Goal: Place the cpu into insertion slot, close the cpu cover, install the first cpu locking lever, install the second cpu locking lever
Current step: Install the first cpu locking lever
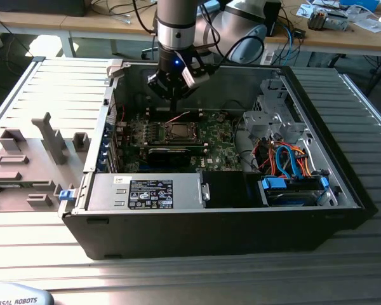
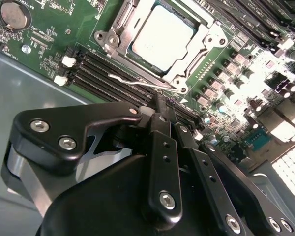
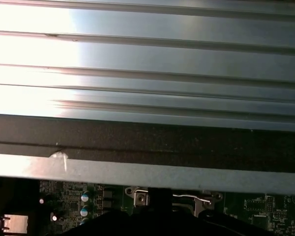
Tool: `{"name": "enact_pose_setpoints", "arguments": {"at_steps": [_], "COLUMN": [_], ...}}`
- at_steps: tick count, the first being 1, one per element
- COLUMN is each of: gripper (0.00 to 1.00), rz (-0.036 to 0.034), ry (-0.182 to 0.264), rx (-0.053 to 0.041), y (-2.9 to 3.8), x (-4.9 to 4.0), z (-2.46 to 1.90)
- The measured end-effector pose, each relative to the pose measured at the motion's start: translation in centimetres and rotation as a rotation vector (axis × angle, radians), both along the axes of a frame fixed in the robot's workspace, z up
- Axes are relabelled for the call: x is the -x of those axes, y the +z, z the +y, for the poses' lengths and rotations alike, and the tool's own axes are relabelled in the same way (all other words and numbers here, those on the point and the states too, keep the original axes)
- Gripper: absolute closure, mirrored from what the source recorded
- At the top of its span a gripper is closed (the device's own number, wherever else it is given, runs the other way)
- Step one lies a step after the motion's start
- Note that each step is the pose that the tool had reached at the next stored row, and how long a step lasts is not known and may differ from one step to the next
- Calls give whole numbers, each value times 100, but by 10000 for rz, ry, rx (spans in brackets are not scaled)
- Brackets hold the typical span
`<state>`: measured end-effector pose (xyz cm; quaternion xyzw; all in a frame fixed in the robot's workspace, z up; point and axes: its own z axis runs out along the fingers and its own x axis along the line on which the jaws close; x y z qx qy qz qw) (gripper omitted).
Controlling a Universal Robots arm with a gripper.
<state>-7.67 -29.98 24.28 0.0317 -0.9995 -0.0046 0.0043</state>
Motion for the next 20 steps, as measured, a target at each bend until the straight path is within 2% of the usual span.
{"name": "enact_pose_setpoints", "arguments": {"at_steps": [4,20], "gripper": [89,89], "rz": [0,1], "ry": [-1,0], "rx": [-1,0], "y": [-27,-52], "x": [-5,-9], "z": [0,0]}}
